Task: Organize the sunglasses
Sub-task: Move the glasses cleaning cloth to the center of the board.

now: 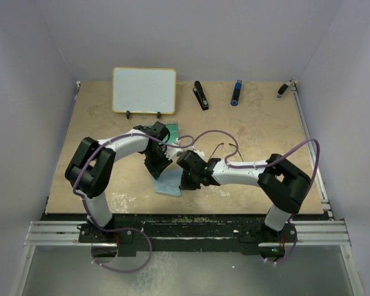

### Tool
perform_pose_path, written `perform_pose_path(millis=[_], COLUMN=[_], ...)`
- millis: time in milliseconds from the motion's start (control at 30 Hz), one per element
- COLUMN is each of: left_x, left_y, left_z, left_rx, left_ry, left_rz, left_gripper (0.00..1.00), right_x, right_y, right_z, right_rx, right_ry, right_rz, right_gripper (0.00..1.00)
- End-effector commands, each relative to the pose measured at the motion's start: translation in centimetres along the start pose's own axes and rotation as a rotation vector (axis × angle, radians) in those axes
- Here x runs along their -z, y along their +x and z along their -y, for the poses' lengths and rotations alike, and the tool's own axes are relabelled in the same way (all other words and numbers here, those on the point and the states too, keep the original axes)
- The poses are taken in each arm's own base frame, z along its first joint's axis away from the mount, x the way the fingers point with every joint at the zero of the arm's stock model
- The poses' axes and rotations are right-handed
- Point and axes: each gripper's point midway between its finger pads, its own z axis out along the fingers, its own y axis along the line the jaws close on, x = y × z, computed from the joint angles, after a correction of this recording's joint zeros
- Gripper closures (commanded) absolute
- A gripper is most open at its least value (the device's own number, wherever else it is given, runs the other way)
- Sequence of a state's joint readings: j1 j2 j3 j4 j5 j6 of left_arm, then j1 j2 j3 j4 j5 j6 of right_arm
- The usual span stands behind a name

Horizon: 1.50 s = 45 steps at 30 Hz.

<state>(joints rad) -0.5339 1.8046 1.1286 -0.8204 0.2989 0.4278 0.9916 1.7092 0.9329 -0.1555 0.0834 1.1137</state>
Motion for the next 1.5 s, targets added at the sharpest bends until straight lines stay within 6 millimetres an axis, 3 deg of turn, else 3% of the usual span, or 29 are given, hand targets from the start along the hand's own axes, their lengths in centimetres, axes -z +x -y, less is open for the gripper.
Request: perform_pose_path(millis=[0, 133, 233, 600, 967, 1133, 1300, 1467], left_x=[-1.5, -1.8, -2.0, -0.6, 0.2, 2.5, 6.9, 11.6], left_y=[-0.6, -1.3, -1.9, -4.5, -7.3, -8.2, -8.6, -7.3], left_z=[-1.7, -4.0, -5.4, -10.8, -12.9, -12.1, -9.1, -6.7], left_rx=[0.015, 0.062, 0.09, 0.117, 0.121, 0.133, 0.13, 0.128], left_ry=[-0.081, -0.191, -0.251, -0.511, -0.585, -0.582, -0.532, -0.551], left_rz=[-0.004, -0.013, -0.012, 0.015, 0.065, 0.135, 0.237, 0.331], left_gripper=[0.78, 0.82, 0.85, 0.88, 0.89, 0.85, 0.75, 0.74], right_x=[0.2, -0.1, 0.2, -0.5, -1.4, -1.3, -0.7, 0.0], right_y=[-1.4, -1.9, -3.3, -5.6, -7.5, -7.8, -7.5, -7.9], right_z=[-1.7, -2.1, -3.6, -4.4, -5.7, -6.0, -5.9, -7.1], right_rx=[-0.019, -0.013, -0.012, -0.014, -0.021, -0.029, -0.049, -0.045], right_ry=[-0.041, -0.042, -0.069, -0.075, -0.12, -0.129, -0.154, -0.213], right_rz=[0.029, 0.033, 0.058, 0.077, 0.09, 0.092, 0.096, 0.109], right_gripper=[1.0, 1.0, 1.0, 1.0, 1.0, 1.0, 1.0, 1.0])
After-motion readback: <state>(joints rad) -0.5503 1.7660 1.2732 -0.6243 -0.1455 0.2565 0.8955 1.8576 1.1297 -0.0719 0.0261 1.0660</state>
